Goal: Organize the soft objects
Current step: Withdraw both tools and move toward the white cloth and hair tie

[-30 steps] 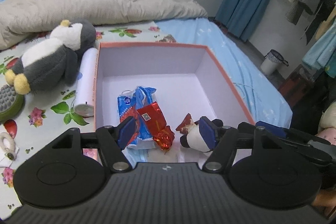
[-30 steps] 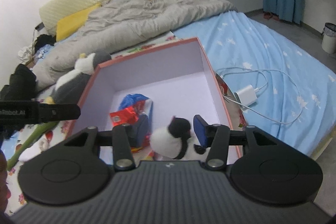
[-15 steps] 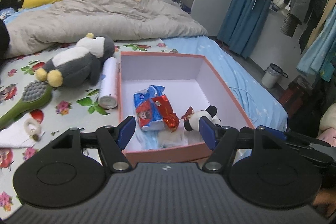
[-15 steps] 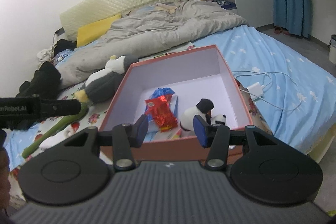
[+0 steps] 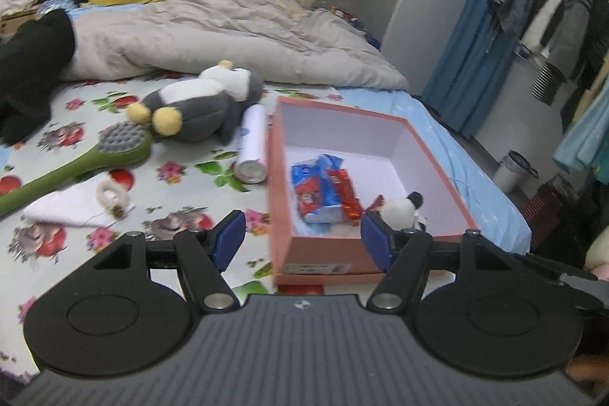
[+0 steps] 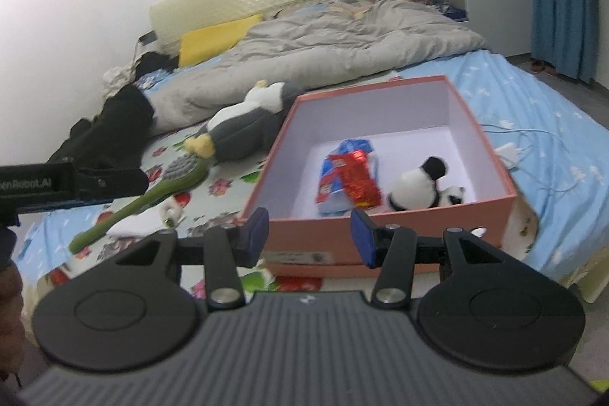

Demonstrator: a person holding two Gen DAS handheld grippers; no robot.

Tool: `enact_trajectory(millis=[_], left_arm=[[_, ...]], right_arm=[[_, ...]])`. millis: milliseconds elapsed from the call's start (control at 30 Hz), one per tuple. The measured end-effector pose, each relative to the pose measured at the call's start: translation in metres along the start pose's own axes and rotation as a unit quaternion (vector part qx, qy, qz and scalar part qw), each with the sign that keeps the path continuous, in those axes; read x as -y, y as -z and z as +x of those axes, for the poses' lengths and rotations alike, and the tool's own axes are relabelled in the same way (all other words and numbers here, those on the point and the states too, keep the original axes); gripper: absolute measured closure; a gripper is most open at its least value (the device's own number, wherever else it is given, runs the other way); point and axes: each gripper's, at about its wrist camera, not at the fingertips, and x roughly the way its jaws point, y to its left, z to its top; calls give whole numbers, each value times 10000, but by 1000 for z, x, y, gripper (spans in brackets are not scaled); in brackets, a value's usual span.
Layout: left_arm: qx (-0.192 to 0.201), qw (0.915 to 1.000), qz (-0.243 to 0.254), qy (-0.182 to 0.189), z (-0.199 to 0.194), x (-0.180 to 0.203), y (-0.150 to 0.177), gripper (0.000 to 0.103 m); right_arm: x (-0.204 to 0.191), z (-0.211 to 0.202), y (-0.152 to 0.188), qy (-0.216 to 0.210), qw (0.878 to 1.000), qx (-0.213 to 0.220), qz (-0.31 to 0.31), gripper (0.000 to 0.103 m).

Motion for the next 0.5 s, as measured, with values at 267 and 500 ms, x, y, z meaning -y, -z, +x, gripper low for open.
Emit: enact_trajectory(millis=[267,500], left_arm=[[113,9988,-295,-371,-24,-42,18,31],[242,9948,-647,-744,-47,-73,45,31]], right_arm=[[-41,8,13,-424,9984,-121,-346,52],[-74,12,31,-967,9926,-311,-671,52]])
